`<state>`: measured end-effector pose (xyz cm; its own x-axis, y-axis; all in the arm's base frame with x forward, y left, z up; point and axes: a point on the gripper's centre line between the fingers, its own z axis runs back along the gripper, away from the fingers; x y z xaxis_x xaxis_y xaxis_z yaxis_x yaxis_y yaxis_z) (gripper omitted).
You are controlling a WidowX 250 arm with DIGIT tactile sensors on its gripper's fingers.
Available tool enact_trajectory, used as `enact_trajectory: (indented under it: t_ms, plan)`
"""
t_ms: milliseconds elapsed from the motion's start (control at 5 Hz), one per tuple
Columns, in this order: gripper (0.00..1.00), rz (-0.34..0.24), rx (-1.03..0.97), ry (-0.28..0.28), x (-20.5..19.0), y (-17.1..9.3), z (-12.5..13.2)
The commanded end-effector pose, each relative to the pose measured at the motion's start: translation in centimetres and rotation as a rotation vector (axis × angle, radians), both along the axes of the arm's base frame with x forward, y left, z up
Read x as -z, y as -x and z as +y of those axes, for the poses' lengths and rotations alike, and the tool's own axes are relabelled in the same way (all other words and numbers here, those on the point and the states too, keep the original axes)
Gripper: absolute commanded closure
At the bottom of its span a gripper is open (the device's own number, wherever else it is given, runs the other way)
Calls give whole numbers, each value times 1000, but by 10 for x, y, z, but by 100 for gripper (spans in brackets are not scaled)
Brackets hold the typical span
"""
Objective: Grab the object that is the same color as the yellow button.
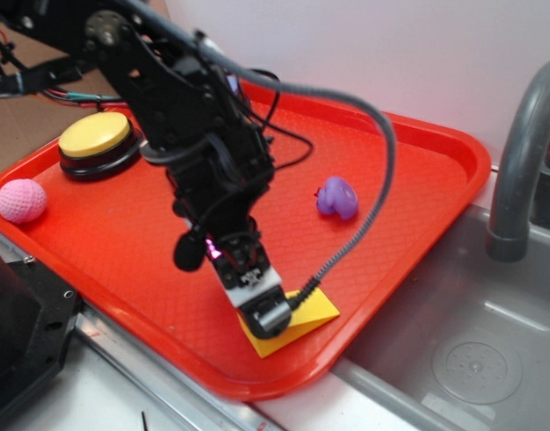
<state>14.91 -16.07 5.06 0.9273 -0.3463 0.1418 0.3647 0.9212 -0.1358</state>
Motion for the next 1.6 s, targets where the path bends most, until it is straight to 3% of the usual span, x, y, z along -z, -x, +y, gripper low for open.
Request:
enact_trajectory:
  t_ms: [0, 800, 1000, 1200, 1400]
  plan:
    - [0, -9, 27, 41, -1, -2, -22]
    - [0, 39, -31, -14, 17, -2, 9]
    - [0, 14, 83, -21, 15, -7, 2]
    - [0, -30, 193, -62, -2, -9, -5]
    - [0, -64, 214, -61, -26, -7, 3]
